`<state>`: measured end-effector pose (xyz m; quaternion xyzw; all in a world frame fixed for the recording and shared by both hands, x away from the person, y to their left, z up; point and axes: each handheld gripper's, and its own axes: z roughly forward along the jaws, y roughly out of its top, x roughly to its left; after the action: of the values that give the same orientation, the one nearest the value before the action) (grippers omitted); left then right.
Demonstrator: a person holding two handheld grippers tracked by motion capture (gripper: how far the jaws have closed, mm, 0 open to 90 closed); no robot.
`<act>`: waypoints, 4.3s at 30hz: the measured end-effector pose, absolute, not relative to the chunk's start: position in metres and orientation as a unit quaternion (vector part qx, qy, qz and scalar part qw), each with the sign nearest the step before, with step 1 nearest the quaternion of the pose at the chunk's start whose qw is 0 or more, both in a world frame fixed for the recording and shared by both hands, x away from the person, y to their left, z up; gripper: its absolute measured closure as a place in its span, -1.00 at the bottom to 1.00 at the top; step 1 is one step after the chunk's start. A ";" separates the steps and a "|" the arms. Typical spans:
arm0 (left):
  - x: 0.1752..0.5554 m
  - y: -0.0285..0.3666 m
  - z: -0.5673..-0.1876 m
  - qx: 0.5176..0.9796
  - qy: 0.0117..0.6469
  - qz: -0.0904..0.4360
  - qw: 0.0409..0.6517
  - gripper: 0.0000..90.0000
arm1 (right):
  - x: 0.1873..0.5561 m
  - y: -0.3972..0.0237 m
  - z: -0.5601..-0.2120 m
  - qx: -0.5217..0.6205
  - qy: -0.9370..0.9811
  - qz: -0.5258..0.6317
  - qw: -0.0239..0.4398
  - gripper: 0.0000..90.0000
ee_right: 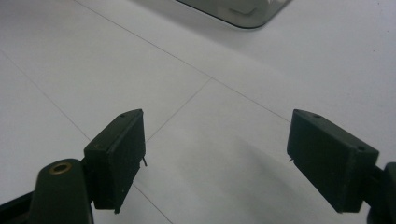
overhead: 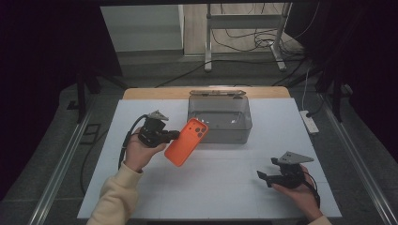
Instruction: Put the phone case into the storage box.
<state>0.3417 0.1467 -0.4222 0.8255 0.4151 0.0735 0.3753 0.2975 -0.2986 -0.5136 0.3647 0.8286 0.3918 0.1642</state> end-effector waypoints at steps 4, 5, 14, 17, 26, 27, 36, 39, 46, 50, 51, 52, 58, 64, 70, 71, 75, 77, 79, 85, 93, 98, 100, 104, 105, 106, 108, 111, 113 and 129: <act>0.342 0.143 -0.425 0.827 0.413 0.068 0.375 0.96 | 0.297 -0.298 -0.513 0.363 0.828 0.395 0.166 -0.56; 0.342 0.141 -0.426 0.827 0.412 0.066 0.375 0.96 | 0.297 -0.298 -0.513 0.363 0.828 0.395 0.166 -0.56; 0.343 0.133 -0.430 0.832 0.405 0.062 0.373 0.96 | 0.297 -0.298 -0.513 0.362 0.828 0.394 0.167 -0.56; 0.343 0.131 -0.430 0.832 0.405 0.061 0.375 0.96 | 0.297 -0.297 -0.513 0.362 0.828 0.394 0.167 -0.56; 0.343 0.124 -0.434 0.834 0.400 0.056 0.375 0.96 | 0.297 -0.297 -0.513 0.362 0.828 0.393 0.169 -0.56; 0.343 0.123 -0.434 0.835 0.399 0.055 0.375 0.96 | 0.297 -0.297 -0.513 0.361 0.828 0.394 0.169 -0.56; 0.343 0.116 -0.435 0.838 0.393 0.055 0.375 0.96 | 0.297 -0.296 -0.513 0.362 0.827 0.395 0.169 -0.56; 0.343 0.114 -0.435 0.839 0.391 0.054 0.374 0.96 | 0.297 -0.296 -0.513 0.363 0.827 0.395 0.169 -0.56; 0.342 0.111 -0.435 0.841 0.388 0.053 0.373 0.96 | 0.297 -0.296 -0.513 0.363 0.827 0.394 0.169 -0.56; 0.343 0.109 -0.436 0.842 0.386 0.053 0.372 0.96 | 0.297 -0.297 -0.513 0.364 0.827 0.393 0.170 -0.55; 0.343 0.108 -0.436 0.842 0.386 0.053 0.373 0.96 | 0.297 -0.297 -0.513 0.365 0.827 0.393 0.170 -0.55; 0.342 0.108 -0.436 0.842 0.386 0.053 0.373 0.96 | 0.297 -0.297 -0.512 0.365 0.826 0.393 0.170 -0.55; 0.343 0.107 -0.436 0.842 0.385 0.056 0.373 0.96 | 0.296 -0.294 -0.508 0.366 0.817 0.411 0.173 -0.55; 0.343 0.105 -0.437 0.842 0.385 0.054 0.373 0.96 | 0.293 -0.283 -0.504 0.359 0.812 0.431 0.161 -0.55; 0.344 0.103 -0.438 0.843 0.383 0.054 0.373 0.96 | 0.293 -0.275 -0.501 0.360 0.805 0.445 0.153 -0.55; 0.344 0.102 -0.438 0.844 0.383 0.054 0.373 0.96 | 0.293 -0.274 -0.501 0.360 0.804 0.448 0.151 -0.55; 0.345 0.100 -0.439 0.844 0.382 0.053 0.372 0.96 | 0.292 -0.270 -0.499 0.362 0.798 0.461 0.141 -0.55; 0.345 0.100 -0.439 0.844 0.382 0.053 0.373 0.96 | 0.291 -0.267 -0.497 0.362 0.796 0.466 0.136 -0.55; 0.345 0.100 -0.438 0.844 0.382 0.054 0.374 0.96 | 0.290 -0.263 -0.497 0.358 0.797 0.468 0.136 -0.55; 0.346 0.100 -0.439 0.843 0.383 0.054 0.374 0.96 | 0.289 -0.254 -0.497 0.352 0.799 0.469 0.133 -0.54; 0.346 0.098 -0.440 0.845 0.381 0.056 0.371 0.96 | 0.288 -0.245 -0.498 0.345 0.802 0.469 0.138 -0.54; 0.346 0.096 -0.440 0.845 0.381 0.054 0.370 0.96 | 0.287 -0.239 -0.497 0.341 0.801 0.473 0.137 -0.54; 0.346 0.095 -0.441 0.846 0.381 0.055 0.369 0.96 | 0.286 -0.237 -0.497 0.339 0.801 0.475 0.136 -0.54; 0.346 0.095 -0.441 0.846 0.381 0.056 0.369 0.96 | 0.285 -0.234 -0.497 0.337 0.801 0.476 0.134 -0.54; 0.346 0.095 -0.441 0.846 0.381 0.056 0.369 0.96 | 0.285 -0.233 -0.497 0.337 0.801 0.476 0.134 -0.54; 0.346 0.095 -0.441 0.847 0.381 0.056 0.367 0.96 | 0.285 -0.233 -0.497 0.336 0.801 0.477 0.133 -0.54; 0.347 0.094 -0.442 0.847 0.381 0.055 0.367 0.96 | 0.285 -0.231 -0.496 0.336 0.802 0.476 0.133 -0.54; 0.347 0.094 -0.443 0.848 0.379 0.055 0.366 0.96 | 0.284 -0.229 -0.496 0.332 0.801 0.479 0.131 -0.54; 0.347 0.094 -0.443 0.847 0.380 0.055 0.367 0.96 | 0.284 -0.228 -0.495 0.330 0.803 0.478 0.133 -0.54; 0.347 0.091 -0.444 0.849 0.379 0.056 0.364 0.96 | 0.284 -0.223 -0.496 0.326 0.803 0.481 0.127 -0.54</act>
<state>0.3468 0.0911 -0.4443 0.8490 0.3788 0.0557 0.3640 0.2843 -0.2230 -0.4957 0.3264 0.8035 0.4814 0.1270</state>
